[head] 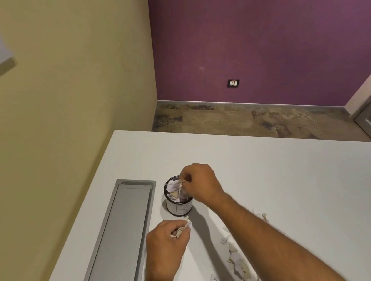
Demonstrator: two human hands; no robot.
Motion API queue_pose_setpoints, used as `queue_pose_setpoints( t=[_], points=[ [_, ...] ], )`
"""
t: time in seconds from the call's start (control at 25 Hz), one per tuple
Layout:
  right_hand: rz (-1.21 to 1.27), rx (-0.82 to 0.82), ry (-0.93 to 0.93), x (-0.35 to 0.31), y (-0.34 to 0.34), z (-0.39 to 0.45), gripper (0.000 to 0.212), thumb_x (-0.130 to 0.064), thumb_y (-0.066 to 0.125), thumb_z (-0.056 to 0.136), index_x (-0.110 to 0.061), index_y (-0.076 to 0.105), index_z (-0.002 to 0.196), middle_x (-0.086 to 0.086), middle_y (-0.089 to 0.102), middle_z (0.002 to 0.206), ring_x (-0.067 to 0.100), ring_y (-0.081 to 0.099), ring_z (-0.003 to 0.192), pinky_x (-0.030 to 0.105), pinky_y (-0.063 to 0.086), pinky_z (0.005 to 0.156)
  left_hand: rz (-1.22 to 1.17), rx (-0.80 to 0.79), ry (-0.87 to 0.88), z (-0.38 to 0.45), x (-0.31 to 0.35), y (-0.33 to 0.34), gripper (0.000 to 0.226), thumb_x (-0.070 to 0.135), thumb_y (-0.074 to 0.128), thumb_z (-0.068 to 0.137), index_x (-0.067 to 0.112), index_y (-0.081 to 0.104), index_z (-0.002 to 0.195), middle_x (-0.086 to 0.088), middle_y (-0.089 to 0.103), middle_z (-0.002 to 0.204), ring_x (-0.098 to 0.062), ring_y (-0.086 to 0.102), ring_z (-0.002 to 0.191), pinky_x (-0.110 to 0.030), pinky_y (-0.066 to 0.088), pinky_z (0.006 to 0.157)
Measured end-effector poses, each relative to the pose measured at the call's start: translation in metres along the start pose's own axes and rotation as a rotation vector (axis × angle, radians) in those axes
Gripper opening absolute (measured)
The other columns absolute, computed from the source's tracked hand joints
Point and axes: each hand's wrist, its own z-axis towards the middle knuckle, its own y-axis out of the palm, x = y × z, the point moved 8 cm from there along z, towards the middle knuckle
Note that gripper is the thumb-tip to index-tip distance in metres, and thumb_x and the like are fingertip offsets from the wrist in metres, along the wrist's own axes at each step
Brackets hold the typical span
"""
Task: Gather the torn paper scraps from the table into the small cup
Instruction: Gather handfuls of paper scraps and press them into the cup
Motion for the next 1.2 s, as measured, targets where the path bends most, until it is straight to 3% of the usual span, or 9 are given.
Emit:
queue_pose_setpoints(
  t=[0.16, 0.36, 0.48, 0.64, 0.84, 1.04, 1.2],
  points=[
    [-0.428, -0.236, -0.183, -0.019, 0.05, 0.011, 0.019, -0.009, 0.062, 0.081, -0.011, 0.072, 0.097, 0.012, 0.066, 0.1, 0.033, 0.064, 0.091, 0.031, 0.045, 0.069, -0.044, 0.053, 0.016, 0.007, -0.006, -0.021, 0.02, 0.021, 0.081, 0.073, 0.038, 0.075, 0.08, 0.024, 0.071, 0.08, 0.001, 0.068, 0.069, -0.018, 0.054, 0.064],
    [-0.565, -0.406, -0.155, -0.006, 0.082, 0.022, 0.02, -0.009, 0.061, 0.084, -0.006, 0.069, 0.103, 0.016, 0.066, 0.107, 0.034, 0.065, 0.096, 0.032, 0.047, 0.071, -0.082, 0.089, 0.004, 0.011, -0.016, -0.032, 0.023, 0.01, 0.081, 0.073, 0.032, 0.078, 0.075, 0.025, 0.071, 0.079, 0.0, 0.068, 0.07, -0.01, 0.051, 0.062],
    [-0.608, -0.463, -0.154, -0.004, 0.092, 0.031, 0.02, -0.008, 0.059, 0.086, -0.002, 0.064, 0.104, 0.019, 0.064, 0.109, 0.035, 0.064, 0.097, 0.033, 0.044, 0.067, -0.1, 0.109, 0.015, 0.015, -0.019, -0.038, 0.021, 0.007, 0.081, 0.073, 0.028, 0.079, 0.077, 0.022, 0.072, 0.08, -0.002, 0.068, 0.073, -0.007, 0.048, 0.062],
    [-0.665, -0.558, -0.139, 0.002, 0.107, 0.036, 0.022, -0.004, 0.056, 0.084, 0.0, 0.063, 0.106, 0.019, 0.063, 0.112, 0.036, 0.064, 0.098, 0.033, 0.045, 0.066, -0.113, 0.135, 0.011, 0.02, -0.017, -0.048, 0.017, 0.007, 0.081, 0.074, 0.022, 0.08, 0.08, 0.014, 0.074, 0.077, -0.004, 0.069, 0.072, -0.017, 0.054, 0.065],
    [-0.673, -0.516, -0.144, 0.0, 0.106, 0.037, 0.021, -0.003, 0.054, 0.085, -0.001, 0.063, 0.104, 0.018, 0.063, 0.11, 0.035, 0.063, 0.097, 0.034, 0.045, 0.066, -0.14, 0.153, 0.001, 0.03, -0.005, -0.056, 0.013, 0.01, 0.081, 0.075, 0.02, 0.08, 0.083, 0.011, 0.075, 0.08, -0.003, 0.07, 0.075, -0.026, 0.058, 0.071],
    [-0.692, -0.597, -0.166, -0.006, 0.098, 0.032, 0.019, -0.01, 0.055, 0.089, -0.003, 0.062, 0.106, 0.016, 0.065, 0.109, 0.033, 0.064, 0.096, 0.033, 0.048, 0.067, -0.056, 0.145, 0.073, 0.05, 0.021, -0.059, 0.011, 0.017, 0.082, 0.075, 0.024, 0.079, 0.083, 0.013, 0.073, 0.08, 0.0, 0.067, 0.074, -0.016, 0.054, 0.067],
    [-0.538, -0.548, -0.174, -0.017, 0.065, 0.028, 0.019, -0.012, 0.061, 0.086, -0.012, 0.071, 0.102, 0.011, 0.068, 0.097, 0.029, 0.063, 0.087, 0.028, 0.043, 0.06, 0.019, 0.129, 0.156, 0.069, 0.042, -0.052, 0.013, 0.016, 0.082, 0.073, 0.025, 0.079, 0.082, 0.018, 0.069, 0.074, 0.0, 0.065, 0.074, -0.01, 0.051, 0.065]
  ],
)
